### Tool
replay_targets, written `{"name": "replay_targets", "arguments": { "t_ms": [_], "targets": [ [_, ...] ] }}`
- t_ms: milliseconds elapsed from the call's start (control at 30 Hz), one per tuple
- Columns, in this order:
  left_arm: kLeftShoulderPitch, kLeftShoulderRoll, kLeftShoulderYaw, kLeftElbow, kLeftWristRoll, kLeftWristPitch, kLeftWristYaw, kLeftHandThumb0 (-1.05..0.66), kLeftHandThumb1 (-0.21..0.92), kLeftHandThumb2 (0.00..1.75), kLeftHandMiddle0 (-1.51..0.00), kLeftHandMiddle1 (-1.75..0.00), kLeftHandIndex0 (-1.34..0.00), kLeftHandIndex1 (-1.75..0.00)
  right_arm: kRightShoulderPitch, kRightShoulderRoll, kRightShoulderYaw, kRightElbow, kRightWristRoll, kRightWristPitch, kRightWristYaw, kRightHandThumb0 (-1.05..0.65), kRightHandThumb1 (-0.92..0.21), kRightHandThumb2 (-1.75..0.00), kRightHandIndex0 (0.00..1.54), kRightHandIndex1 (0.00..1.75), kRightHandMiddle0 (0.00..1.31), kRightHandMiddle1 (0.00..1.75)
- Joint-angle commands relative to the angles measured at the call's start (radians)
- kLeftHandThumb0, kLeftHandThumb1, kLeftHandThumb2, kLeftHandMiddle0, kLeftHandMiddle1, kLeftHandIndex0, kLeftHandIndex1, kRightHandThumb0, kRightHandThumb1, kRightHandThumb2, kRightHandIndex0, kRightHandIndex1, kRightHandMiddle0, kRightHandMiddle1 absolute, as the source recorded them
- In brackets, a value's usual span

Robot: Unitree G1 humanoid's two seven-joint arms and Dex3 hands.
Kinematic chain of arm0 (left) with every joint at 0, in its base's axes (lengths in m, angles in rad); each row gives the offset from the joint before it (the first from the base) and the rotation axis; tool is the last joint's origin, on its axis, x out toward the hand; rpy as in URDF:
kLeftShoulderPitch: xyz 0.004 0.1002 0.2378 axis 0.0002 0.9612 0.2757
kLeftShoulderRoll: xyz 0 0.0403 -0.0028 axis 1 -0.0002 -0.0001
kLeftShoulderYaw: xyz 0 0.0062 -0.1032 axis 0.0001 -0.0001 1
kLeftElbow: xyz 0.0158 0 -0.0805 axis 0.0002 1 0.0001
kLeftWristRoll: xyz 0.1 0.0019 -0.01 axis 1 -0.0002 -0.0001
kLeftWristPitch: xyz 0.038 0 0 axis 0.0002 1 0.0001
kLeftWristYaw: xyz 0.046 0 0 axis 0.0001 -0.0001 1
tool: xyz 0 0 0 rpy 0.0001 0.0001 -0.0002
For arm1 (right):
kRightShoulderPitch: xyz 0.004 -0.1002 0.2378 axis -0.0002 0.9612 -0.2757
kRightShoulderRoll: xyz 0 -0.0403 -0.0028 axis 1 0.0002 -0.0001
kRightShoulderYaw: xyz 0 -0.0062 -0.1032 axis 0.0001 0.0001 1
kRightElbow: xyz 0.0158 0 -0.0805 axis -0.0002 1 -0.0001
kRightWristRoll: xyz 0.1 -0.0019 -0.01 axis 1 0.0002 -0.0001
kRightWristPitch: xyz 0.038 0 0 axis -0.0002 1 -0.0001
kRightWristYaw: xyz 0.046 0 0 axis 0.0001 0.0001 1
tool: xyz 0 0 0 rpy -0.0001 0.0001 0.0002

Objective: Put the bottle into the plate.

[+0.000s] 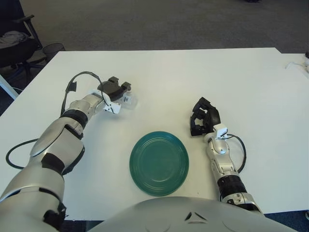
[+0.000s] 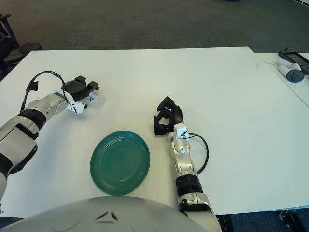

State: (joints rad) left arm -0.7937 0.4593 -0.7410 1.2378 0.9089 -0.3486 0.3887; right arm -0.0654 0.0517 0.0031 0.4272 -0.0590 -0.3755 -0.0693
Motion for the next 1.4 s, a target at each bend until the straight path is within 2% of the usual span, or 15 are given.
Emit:
{"name": "replay_targets", "arguments": {
  "t_ms": [0,100,267,800,1100,1367],
  "targets": [
    [0.12,-0.065,-0.005,0.062,-0.001,0.015,0.071,-0.15,0.13,1.44,-0.66,-1.64,-0.53,-1.7,0.058,-0.002,-0.002,0.044,-0.005,0.051,-0.009,0.0,0.09,-1.74,0.95,1.62,0.7,1.75],
    [0.123,-0.065,-0.001,0.064,-0.013,0.003,0.135,-0.04,0.04,1.59,-0.8,-1.66,-0.6,-1.73,0.061,-0.004,0.0,0.042,-0.004,0.05,-0.007,0.0,0.09,-1.73,0.94,1.62,0.69,1.75],
    [0.131,-0.071,0.006,0.07,-0.029,-0.014,0.198,-0.01,-0.01,1.66,-0.86,-1.67,-0.63,-1.74,0.064,-0.008,0.001,0.041,0.003,0.052,0.005,0.0,0.08,-1.71,0.95,1.59,0.69,1.75],
    [0.146,-0.077,0.02,0.078,-0.06,-0.048,0.245,0.0,-0.03,1.69,-0.88,-1.68,-0.65,-1.75,0.072,-0.005,-0.002,0.032,0.008,0.066,0.005,0.0,0.07,-1.71,0.94,1.61,0.68,1.75],
    [0.149,-0.071,0.035,0.075,-0.071,-0.061,0.265,0.0,0.0,1.66,-0.86,-1.69,-0.62,-1.75,0.071,-0.005,-0.001,0.039,0.008,0.055,0.007,0.0,0.07,-1.71,0.93,1.62,0.68,1.75],
    [0.126,-0.025,0.091,0.057,-0.123,-0.134,0.236,0.0,0.04,1.61,-0.84,-1.67,-0.59,-1.75,0.071,0.002,-0.001,0.036,0.024,0.05,0.026,0.0,0.06,-1.71,0.92,1.65,0.67,1.75]
  ]
}}
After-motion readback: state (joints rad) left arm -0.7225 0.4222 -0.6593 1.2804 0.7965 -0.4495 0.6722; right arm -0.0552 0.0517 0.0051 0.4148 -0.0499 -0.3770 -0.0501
